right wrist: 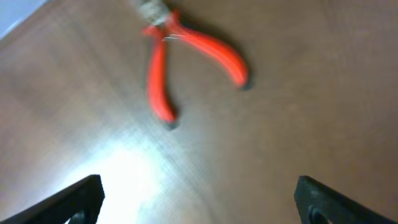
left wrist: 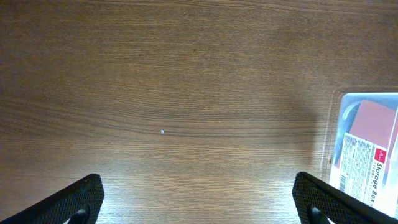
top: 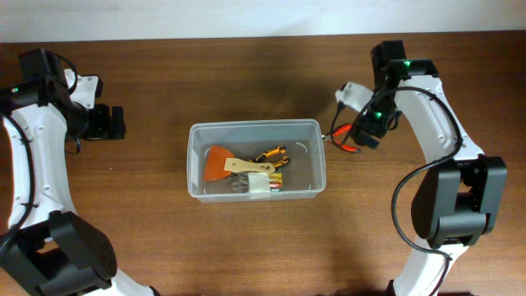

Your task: Pack container

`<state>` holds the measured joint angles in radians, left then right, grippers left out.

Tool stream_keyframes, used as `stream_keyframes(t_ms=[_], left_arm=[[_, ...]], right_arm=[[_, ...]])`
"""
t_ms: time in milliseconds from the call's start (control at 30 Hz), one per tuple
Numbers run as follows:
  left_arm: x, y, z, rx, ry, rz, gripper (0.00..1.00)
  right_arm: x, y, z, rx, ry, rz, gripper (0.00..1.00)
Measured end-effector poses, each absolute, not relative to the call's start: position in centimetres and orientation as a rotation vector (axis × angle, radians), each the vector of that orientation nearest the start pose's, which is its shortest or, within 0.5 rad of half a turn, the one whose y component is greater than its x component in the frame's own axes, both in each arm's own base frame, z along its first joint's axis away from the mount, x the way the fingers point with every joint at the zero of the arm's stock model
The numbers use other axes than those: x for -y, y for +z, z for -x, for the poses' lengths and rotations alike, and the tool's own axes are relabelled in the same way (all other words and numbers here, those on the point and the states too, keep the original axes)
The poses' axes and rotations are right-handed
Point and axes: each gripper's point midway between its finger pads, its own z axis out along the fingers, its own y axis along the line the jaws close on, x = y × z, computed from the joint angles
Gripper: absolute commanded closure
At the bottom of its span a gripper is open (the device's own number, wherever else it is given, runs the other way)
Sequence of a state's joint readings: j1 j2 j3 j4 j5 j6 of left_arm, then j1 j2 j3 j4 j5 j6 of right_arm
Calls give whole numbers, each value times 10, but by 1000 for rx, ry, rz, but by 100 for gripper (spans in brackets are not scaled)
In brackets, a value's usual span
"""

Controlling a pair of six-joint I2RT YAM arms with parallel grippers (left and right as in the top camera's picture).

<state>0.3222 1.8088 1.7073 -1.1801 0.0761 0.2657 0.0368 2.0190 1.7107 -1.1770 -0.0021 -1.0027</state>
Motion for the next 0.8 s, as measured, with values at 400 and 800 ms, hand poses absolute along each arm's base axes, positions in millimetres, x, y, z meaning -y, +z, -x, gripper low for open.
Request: stream_keyframes(t_ms=[400, 800], left_arm=[[-115, 170, -385, -2843, 17, 65, 1], [-115, 170, -385, -2842, 17, 65, 1]], right_arm=[[-40, 86, -391, -2561, 176, 1636, 2], [-40, 62, -389, -2550, 173, 1639, 1]])
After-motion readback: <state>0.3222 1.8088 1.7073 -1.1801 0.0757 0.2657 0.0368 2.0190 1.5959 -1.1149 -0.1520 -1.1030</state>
